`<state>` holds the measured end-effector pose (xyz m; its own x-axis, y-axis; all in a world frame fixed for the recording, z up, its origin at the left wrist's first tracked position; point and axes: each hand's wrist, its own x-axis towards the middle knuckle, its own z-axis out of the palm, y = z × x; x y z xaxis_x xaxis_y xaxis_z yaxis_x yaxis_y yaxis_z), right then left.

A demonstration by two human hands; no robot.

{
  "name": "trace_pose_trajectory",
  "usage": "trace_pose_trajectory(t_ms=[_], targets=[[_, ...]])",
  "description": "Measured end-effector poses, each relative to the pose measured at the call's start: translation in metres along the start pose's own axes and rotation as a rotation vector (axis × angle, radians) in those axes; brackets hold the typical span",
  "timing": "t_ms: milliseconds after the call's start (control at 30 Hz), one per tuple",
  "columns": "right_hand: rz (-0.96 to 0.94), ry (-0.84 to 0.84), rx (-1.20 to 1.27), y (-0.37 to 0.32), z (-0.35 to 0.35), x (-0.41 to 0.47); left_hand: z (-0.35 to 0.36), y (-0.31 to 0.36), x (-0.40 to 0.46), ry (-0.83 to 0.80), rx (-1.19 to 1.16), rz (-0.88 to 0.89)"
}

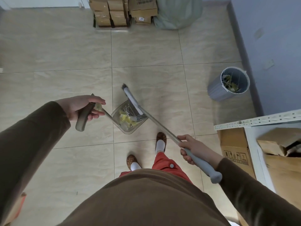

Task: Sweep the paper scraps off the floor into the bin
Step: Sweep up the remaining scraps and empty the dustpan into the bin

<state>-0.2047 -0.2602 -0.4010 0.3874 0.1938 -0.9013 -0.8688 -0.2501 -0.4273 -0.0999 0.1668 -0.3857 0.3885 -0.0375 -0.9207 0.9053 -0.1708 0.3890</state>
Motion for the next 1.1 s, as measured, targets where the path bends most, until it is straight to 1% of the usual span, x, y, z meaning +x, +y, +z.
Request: trace_pose_trajectory(t_ms=[200, 300, 567, 800, 967, 1100], targets=[[0.0, 0.014, 0.466, 0.002, -0.018, -0.012, 0.014, -0.006, -0.002, 0.035, -0.018, 0.107], [-0.014, 0.038, 0.596, 0.002, -0.025, -0.011, 0.016, 0.001, -0.012, 0.03, -0.001, 0.176], [0.034, 0.075, 0.756, -0.011, -0.04, -0.011, 0.043, 0.046, -0.048, -0.017, 0.139, 0.372], [-0.01, 0.102, 0.961, -0.022, -0.088, -0.024, 0.105, 0.116, -0.08, -0.063, 0.273, 0.517], [-0.002, 0.15, 0.971, -0.022, -0.122, -0.034, 0.161, 0.164, -0.096, -0.092, 0.394, 0.614], [0.003, 0.186, 0.962, -0.01, -0.143, -0.037, 0.209, 0.184, -0.1, -0.119, 0.566, 0.706]])
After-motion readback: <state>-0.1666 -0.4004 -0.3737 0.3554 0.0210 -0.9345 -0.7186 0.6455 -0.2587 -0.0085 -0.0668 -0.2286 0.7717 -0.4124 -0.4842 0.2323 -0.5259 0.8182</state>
